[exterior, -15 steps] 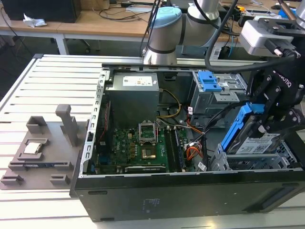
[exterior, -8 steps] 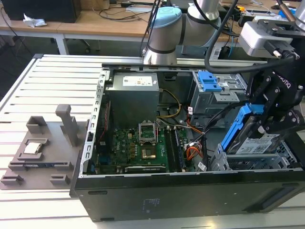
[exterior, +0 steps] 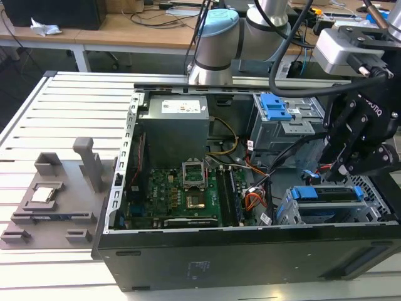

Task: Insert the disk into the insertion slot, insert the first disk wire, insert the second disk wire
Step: 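Insert the disk into the insertion slot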

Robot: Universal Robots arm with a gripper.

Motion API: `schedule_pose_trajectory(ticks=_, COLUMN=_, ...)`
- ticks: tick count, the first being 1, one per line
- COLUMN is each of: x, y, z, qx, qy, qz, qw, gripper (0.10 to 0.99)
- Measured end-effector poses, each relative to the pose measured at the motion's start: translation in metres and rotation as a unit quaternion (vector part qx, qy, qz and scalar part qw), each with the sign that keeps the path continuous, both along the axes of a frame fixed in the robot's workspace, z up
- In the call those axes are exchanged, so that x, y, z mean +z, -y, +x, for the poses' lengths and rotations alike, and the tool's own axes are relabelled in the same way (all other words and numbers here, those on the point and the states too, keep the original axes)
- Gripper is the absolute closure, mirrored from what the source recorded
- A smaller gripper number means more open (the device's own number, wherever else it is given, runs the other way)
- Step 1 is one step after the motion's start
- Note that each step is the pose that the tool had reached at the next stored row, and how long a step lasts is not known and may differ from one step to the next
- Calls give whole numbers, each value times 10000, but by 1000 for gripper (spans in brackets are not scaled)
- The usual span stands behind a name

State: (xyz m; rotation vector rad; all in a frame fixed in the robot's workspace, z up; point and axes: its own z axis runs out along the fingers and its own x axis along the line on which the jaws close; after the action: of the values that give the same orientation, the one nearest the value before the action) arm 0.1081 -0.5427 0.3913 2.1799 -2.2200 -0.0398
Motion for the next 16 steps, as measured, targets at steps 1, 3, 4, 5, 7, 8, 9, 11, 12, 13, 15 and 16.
schedule_pose_trajectory(ticks=1, x=-1, y=0, z=0, qx=0, qy=0, qz=0, qw=10000, gripper=725)
schedule_pose_trajectory(ticks=3, x=-1, y=0, z=0, qx=0, qy=0, qz=0, qw=10000, gripper=851)
schedule_pose_trajectory(ticks=4, x=-3, y=0, z=0, qx=0, qy=0, qz=0, qw=10000, gripper=910)
schedule_pose_trajectory(ticks=5, x=-3, y=0, z=0, qx=0, qy=0, qz=0, qw=10000, gripper=973)
schedule_pose_trajectory(ticks=7, x=-4, y=0, z=0, qx=0, qy=0, qz=0, qw=10000, gripper=980)
schedule_pose_trajectory(ticks=8, x=-5, y=0, z=0, qx=0, qy=0, qz=0, qw=10000, gripper=980)
schedule_pose_trajectory(ticks=9, x=-7, y=0, z=0, qx=0, qy=0, qz=1, qw=10000, gripper=980)
schedule_pose_trajectory(ticks=11, x=-7, y=0, z=0, qx=0, qy=0, qz=0, qw=10000, gripper=980)
schedule_pose_trajectory(ticks=12, x=-8, y=0, z=0, qx=0, qy=0, qz=0, qw=10000, gripper=980)
schedule_pose_trajectory(ticks=13, x=-8, y=0, z=0, qx=0, qy=0, qz=0, qw=10000, gripper=980)
schedule_pose_trajectory(ticks=15, x=-10, y=0, z=0, qx=0, qy=0, qz=0, qw=10000, gripper=980)
schedule_pose_trajectory(ticks=16, x=-11, y=0, z=0, qx=0, qy=0, qz=0, qw=10000, gripper=980)
